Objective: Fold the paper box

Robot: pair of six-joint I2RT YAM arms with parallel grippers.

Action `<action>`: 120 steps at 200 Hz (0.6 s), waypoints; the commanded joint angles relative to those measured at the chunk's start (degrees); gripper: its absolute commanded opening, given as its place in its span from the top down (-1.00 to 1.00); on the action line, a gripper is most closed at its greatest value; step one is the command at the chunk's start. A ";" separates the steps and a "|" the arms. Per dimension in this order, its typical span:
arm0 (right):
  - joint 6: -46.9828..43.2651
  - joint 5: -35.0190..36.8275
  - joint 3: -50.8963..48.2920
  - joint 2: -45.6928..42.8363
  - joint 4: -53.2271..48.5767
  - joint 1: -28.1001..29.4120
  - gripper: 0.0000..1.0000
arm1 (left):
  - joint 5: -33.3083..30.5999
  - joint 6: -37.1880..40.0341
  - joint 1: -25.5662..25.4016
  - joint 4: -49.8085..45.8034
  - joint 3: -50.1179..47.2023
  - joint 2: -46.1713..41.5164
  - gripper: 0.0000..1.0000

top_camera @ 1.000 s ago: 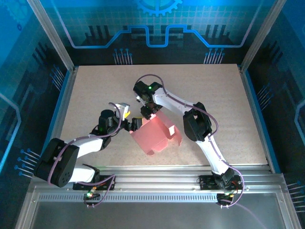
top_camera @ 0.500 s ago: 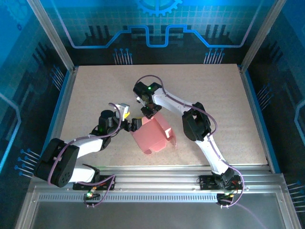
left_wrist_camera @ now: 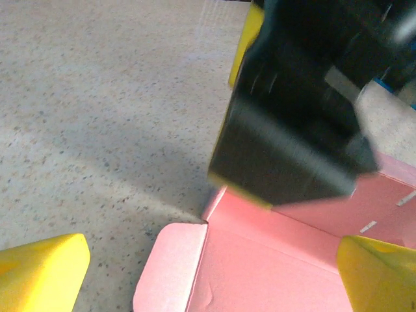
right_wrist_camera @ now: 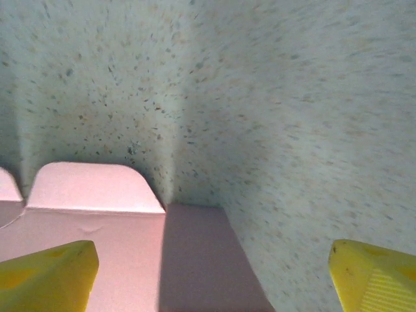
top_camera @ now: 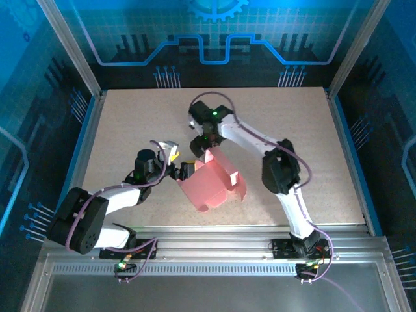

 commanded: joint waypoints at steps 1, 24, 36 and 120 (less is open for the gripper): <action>3.90 -4.79 -8.06 -10.76 7.82 -4.50 -0.87 | 4.90 10.85 -1.50 0.04 4.60 -2.92 -0.98; 6.21 -8.78 -19.71 -19.05 14.80 -9.02 -0.87 | 1.60 24.64 -5.07 -10.69 10.14 -7.55 -0.98; 6.34 -9.22 -24.50 -22.03 16.61 -11.03 -0.87 | -1.21 30.18 -6.86 -15.95 13.02 -8.20 -0.98; 9.84 -15.08 -44.17 -32.94 25.58 -17.46 -0.81 | -6.46 44.51 -10.70 -32.34 26.52 9.72 -0.83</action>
